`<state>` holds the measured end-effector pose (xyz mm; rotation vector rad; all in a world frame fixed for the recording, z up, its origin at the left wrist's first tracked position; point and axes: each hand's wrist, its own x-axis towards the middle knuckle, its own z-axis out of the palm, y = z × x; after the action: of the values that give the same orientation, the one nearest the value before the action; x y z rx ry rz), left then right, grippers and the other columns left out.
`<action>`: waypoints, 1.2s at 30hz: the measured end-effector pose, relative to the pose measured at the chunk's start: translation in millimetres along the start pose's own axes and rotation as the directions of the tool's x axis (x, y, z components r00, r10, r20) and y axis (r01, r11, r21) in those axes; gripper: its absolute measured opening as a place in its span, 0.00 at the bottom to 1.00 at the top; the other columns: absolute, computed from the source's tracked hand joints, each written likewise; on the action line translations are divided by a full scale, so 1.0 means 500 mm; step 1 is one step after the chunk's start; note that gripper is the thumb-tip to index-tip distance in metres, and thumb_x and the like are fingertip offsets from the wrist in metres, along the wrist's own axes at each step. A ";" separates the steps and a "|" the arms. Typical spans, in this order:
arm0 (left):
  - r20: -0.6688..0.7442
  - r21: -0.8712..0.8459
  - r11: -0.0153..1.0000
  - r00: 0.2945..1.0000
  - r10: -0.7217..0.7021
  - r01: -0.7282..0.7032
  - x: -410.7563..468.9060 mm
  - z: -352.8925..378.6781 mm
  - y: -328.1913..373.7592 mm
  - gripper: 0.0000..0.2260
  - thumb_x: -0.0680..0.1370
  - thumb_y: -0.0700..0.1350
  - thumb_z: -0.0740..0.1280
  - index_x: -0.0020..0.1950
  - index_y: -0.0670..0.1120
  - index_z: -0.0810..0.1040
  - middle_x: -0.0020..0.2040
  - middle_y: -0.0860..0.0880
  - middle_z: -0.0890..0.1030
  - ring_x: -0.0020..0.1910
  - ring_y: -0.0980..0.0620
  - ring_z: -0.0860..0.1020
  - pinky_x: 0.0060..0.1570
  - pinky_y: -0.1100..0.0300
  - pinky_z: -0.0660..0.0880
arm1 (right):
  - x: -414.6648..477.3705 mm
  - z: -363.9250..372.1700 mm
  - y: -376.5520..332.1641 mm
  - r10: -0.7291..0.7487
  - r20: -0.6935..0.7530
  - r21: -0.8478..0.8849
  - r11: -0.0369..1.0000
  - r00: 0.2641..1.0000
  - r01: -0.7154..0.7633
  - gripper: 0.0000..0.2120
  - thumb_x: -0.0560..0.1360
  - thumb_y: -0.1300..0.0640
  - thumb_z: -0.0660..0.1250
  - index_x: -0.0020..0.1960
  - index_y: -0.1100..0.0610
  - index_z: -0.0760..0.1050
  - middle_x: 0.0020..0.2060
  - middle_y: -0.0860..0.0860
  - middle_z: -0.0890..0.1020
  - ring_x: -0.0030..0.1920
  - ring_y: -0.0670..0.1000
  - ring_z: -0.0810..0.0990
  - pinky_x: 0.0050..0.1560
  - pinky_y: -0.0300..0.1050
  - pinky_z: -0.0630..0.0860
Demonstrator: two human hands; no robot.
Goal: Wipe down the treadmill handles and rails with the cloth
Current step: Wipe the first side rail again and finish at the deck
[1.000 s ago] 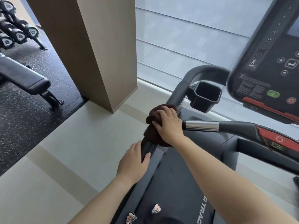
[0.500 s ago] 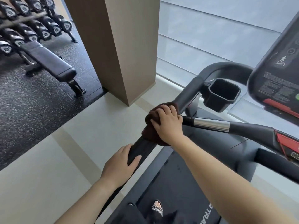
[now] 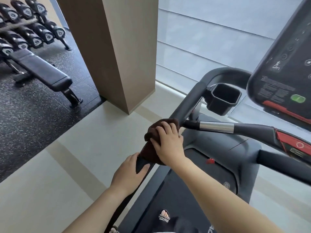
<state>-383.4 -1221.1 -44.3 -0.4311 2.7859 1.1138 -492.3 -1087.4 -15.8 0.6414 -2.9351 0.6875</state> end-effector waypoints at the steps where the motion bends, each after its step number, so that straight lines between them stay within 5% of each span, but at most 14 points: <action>1: 0.026 -0.004 1.000 1.000 0.011 -0.011 -0.009 -0.005 -0.009 0.20 0.74 0.61 0.59 0.64 0.56 0.67 0.59 0.56 0.75 0.52 0.58 0.74 0.49 0.62 0.72 | -0.002 0.001 -0.006 0.018 0.004 0.010 1.000 1.000 -0.018 0.17 0.75 0.47 0.62 0.60 0.53 0.70 0.65 0.49 0.69 0.66 0.53 0.62 0.54 0.54 0.64; 7: 0.129 -0.001 1.000 0.991 0.020 -0.020 -0.066 -0.037 -0.073 0.29 0.73 0.65 0.58 0.70 0.52 0.62 0.66 0.55 0.71 0.62 0.56 0.71 0.61 0.57 0.72 | 0.005 0.016 -0.043 0.198 0.018 0.055 0.979 0.980 -0.199 0.19 0.75 0.47 0.62 0.64 0.51 0.68 0.73 0.51 0.60 0.73 0.57 0.51 0.64 0.63 0.61; 16: 0.190 0.021 0.990 0.972 0.136 -0.143 -0.089 -0.099 -0.116 0.22 0.74 0.61 0.61 0.65 0.53 0.69 0.60 0.56 0.75 0.55 0.57 0.74 0.51 0.61 0.71 | -0.106 0.040 -0.148 0.207 0.017 0.040 0.977 0.978 -0.208 0.19 0.74 0.45 0.63 0.63 0.49 0.69 0.70 0.49 0.65 0.70 0.53 0.56 0.59 0.59 0.66; 27: 0.316 0.106 0.966 0.929 0.191 -0.235 -0.130 -0.209 -0.262 0.18 0.74 0.61 0.61 0.61 0.57 0.72 0.58 0.61 0.75 0.54 0.63 0.73 0.52 0.65 0.69 | -0.261 0.101 -0.283 0.248 -0.059 0.031 0.969 0.967 -0.246 0.17 0.74 0.44 0.63 0.61 0.46 0.69 0.69 0.46 0.65 0.70 0.51 0.57 0.57 0.55 0.69; 36: 0.325 0.069 0.956 0.912 0.250 -0.287 -0.126 -0.220 -0.266 0.14 0.77 0.55 0.60 0.62 0.56 0.72 0.58 0.60 0.75 0.52 0.63 0.72 0.51 0.66 0.68 | -0.216 0.096 -0.300 0.383 -0.088 -0.003 0.923 0.920 -0.384 0.18 0.75 0.47 0.63 0.63 0.49 0.68 0.71 0.48 0.62 0.70 0.52 0.56 0.57 0.55 0.68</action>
<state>-283.2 -1374.7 -39.2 0.1396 2.6553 0.9593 -330.7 -1189.4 -13.2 0.0235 -3.0064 0.6903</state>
